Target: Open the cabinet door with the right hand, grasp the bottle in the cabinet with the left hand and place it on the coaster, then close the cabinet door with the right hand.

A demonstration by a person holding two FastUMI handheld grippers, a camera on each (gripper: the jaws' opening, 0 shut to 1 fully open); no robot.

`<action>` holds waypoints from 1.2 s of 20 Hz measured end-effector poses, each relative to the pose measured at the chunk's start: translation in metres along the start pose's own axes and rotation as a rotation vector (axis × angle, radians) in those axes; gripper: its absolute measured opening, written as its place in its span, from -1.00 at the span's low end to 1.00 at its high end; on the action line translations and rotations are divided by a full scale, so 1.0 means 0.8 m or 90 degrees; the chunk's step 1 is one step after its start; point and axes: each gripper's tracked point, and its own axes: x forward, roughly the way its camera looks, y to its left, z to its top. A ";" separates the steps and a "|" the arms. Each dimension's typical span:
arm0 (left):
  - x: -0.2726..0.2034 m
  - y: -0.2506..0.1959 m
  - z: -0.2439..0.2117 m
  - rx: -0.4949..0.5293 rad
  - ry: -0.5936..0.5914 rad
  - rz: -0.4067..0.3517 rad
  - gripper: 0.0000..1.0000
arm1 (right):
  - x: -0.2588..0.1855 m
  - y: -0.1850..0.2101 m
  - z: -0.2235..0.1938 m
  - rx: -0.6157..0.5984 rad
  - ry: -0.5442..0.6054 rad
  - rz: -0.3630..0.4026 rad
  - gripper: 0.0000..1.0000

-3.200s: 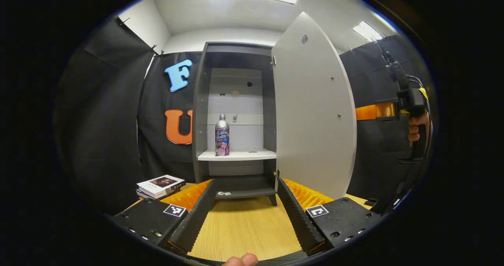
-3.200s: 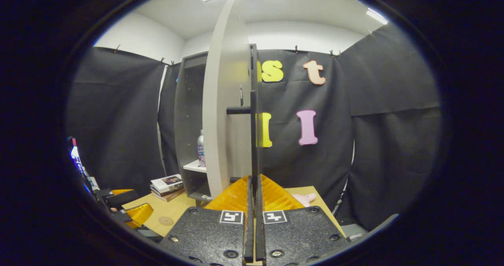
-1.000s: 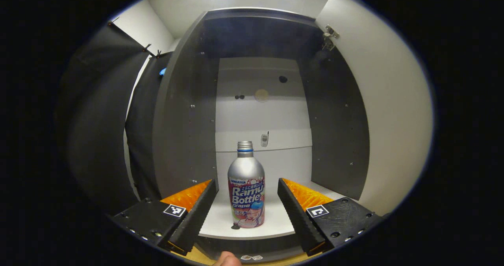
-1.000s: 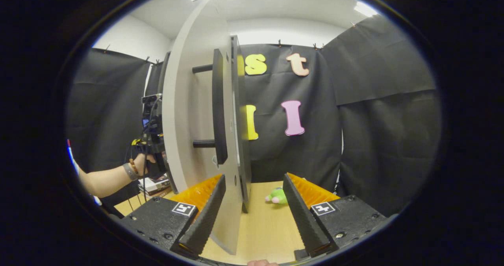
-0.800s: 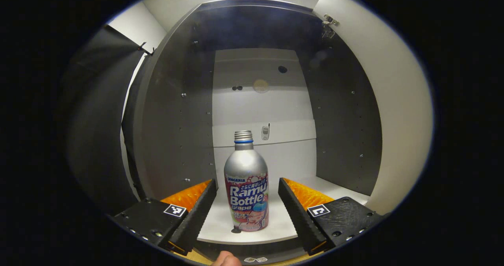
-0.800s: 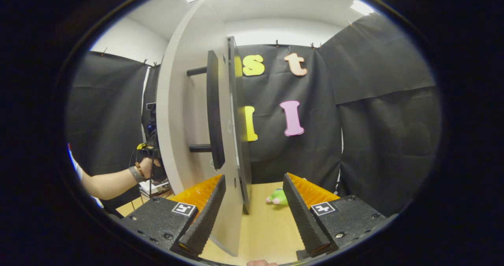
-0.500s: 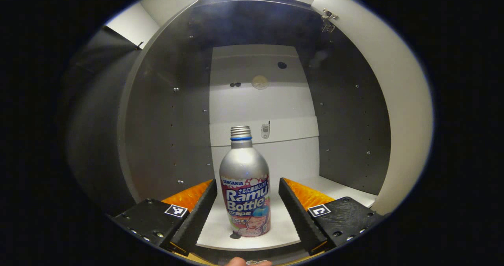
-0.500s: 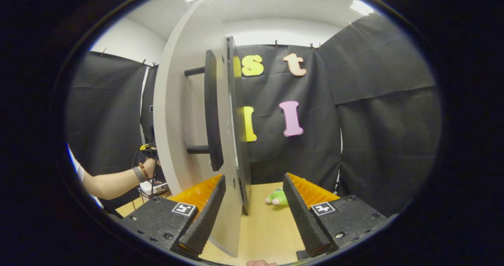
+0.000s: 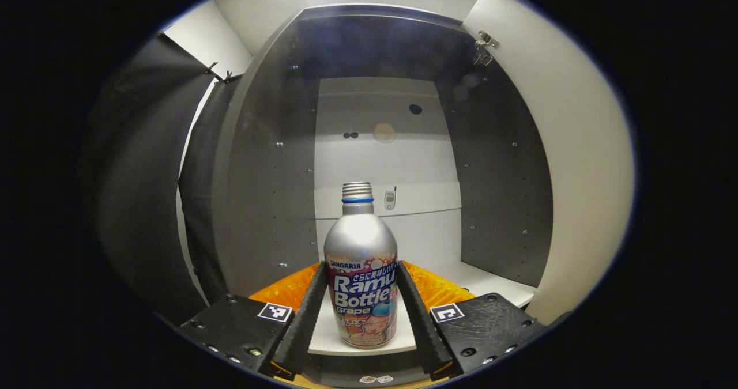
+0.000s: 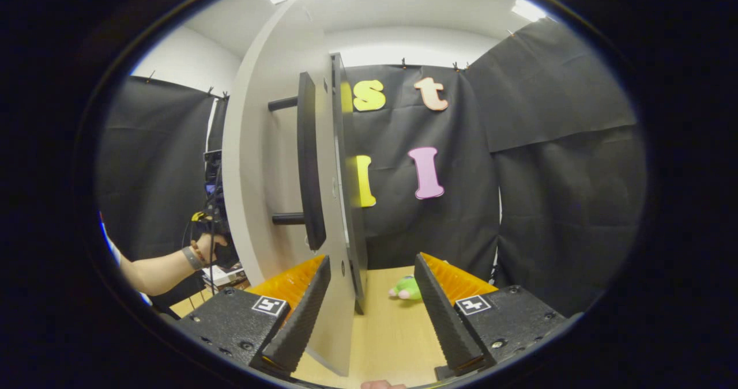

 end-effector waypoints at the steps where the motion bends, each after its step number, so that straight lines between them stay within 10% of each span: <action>1: -0.020 0.000 -0.001 0.002 -0.007 0.000 0.43 | 0.000 0.000 0.001 -0.007 -0.002 0.000 0.84; 10: -0.212 0.033 -0.049 0.010 -0.016 0.038 0.42 | 0.004 0.001 -0.001 0.010 -0.003 0.028 0.84; 24: -0.369 0.139 -0.338 0.019 0.193 0.236 0.43 | 0.002 0.003 0.004 -0.002 0.005 0.036 0.84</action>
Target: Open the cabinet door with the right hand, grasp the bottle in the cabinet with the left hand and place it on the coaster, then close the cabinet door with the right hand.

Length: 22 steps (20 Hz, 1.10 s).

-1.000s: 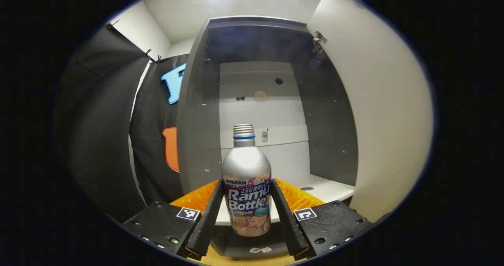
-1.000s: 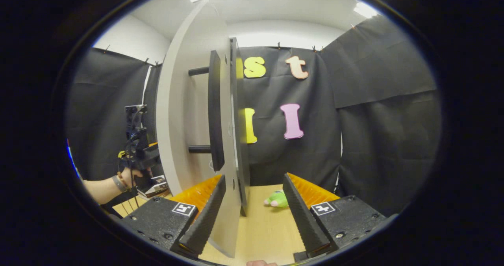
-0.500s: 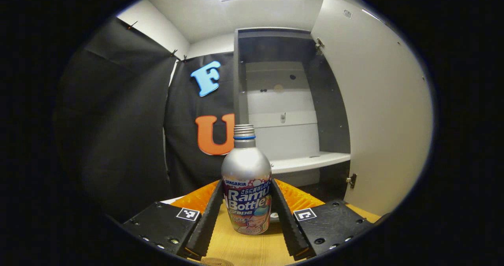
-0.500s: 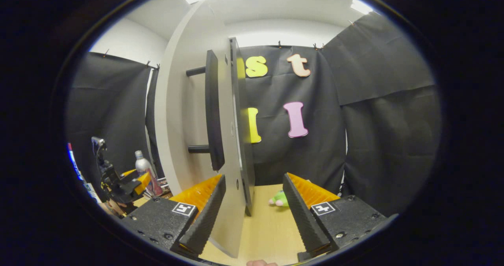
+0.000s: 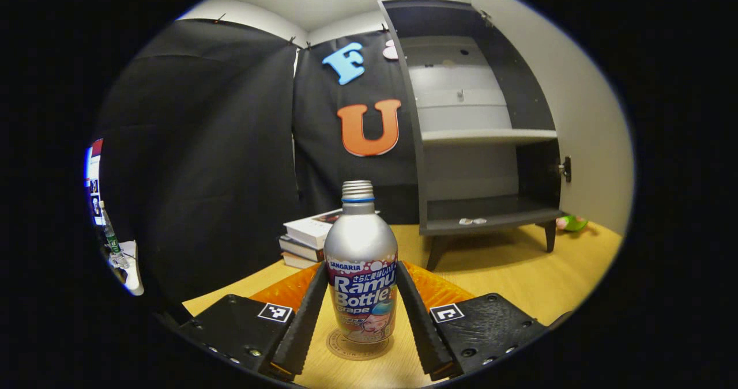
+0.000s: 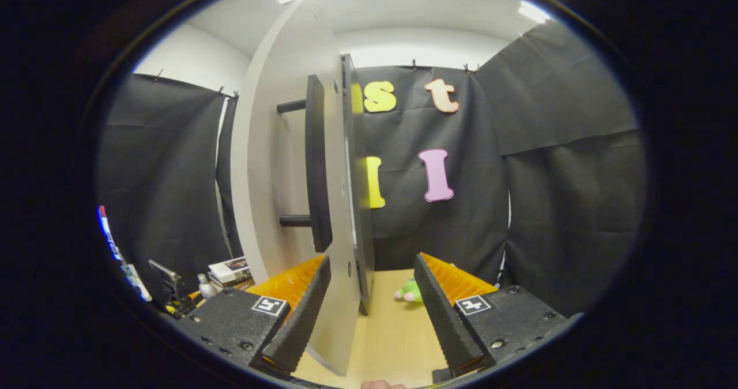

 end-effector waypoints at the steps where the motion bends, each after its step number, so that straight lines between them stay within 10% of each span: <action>1: 0.003 0.001 -0.005 -0.002 0.003 0.007 0.43 | 0.000 0.001 -0.001 0.005 0.000 -0.001 0.84; 22: 0.002 0.008 -0.047 -0.016 0.024 0.026 0.70 | 0.002 0.000 0.008 0.001 -0.008 -0.020 0.84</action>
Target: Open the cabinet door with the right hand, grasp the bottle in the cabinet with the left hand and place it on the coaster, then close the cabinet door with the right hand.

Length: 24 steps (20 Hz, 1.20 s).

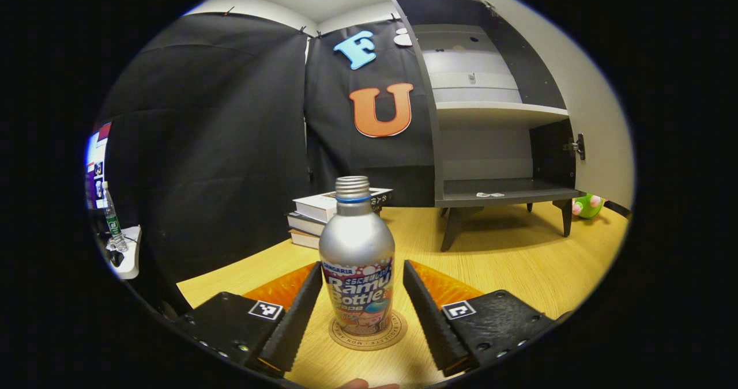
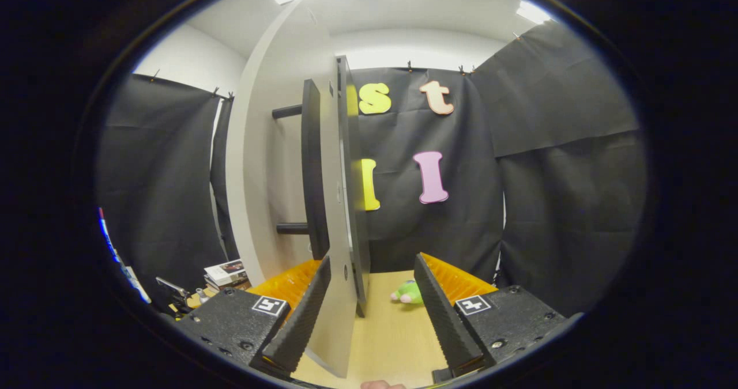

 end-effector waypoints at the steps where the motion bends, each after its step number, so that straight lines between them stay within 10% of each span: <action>1: 0.001 0.001 -0.001 0.000 0.005 -0.002 0.80 | 0.000 0.000 0.000 0.002 0.000 0.000 0.84; 12: -0.074 0.025 0.207 0.004 -0.153 0.010 0.89 | 0.001 0.002 0.002 -0.005 -0.008 0.006 0.84; 20: -0.146 -0.055 0.317 -0.064 -0.118 -0.166 0.89 | -0.001 0.003 -0.001 -0.011 0.004 -0.011 0.84; 24: -0.165 -0.063 0.332 -0.070 -0.126 -0.176 0.89 | -0.002 0.012 -0.005 0.006 0.009 -0.010 0.79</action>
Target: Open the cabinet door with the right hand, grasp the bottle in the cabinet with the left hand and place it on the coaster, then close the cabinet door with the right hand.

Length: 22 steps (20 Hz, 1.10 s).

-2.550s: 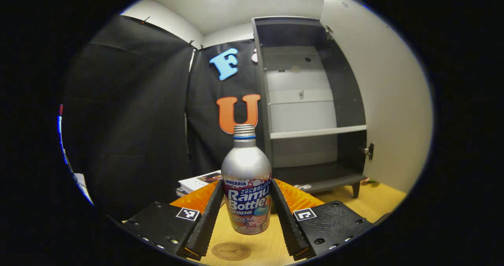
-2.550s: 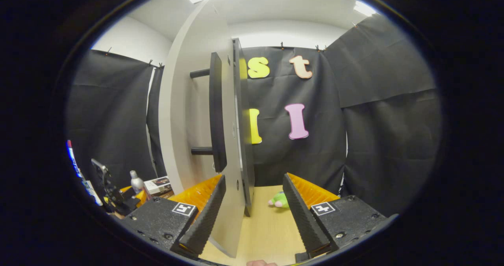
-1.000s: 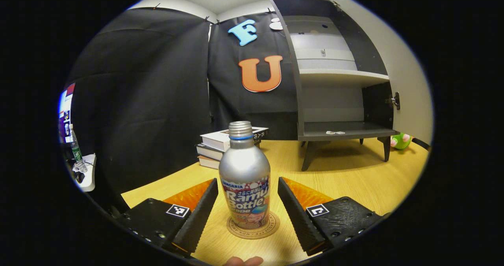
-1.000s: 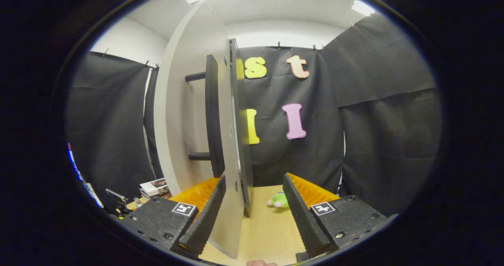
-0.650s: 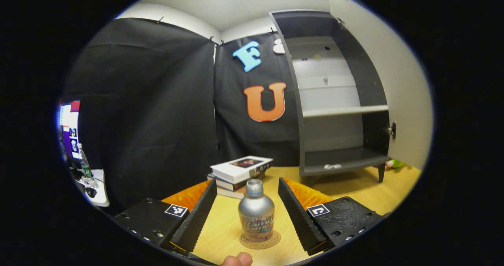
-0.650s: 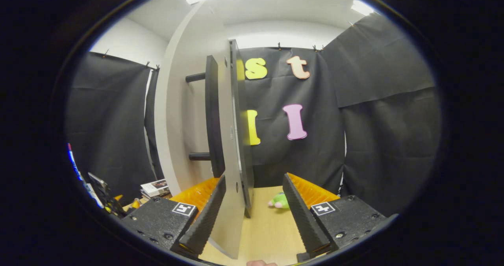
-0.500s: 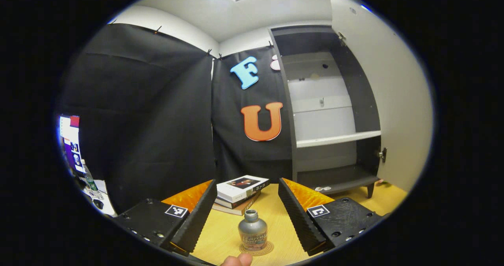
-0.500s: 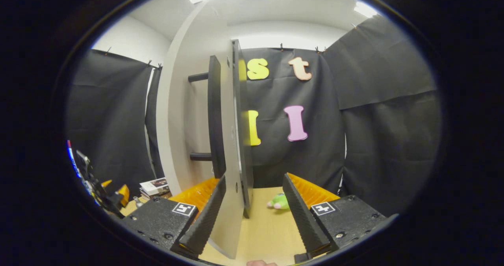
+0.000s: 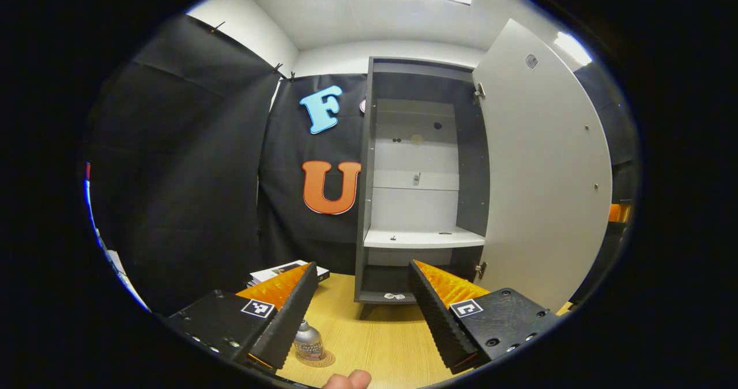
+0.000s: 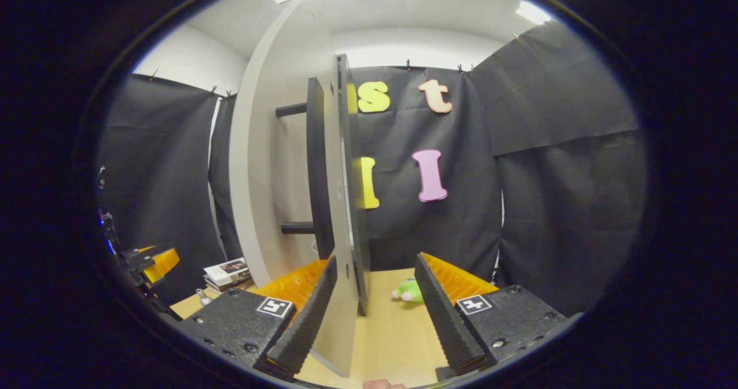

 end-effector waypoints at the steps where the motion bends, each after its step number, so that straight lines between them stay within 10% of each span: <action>1: -0.002 -0.001 0.000 -0.001 0.002 -0.001 0.89 | 0.000 0.002 0.001 0.005 -0.002 0.001 0.77; 22: -0.016 0.008 -0.025 0.047 0.020 -0.021 0.89 | 0.060 0.188 -0.022 -0.004 0.010 0.174 0.66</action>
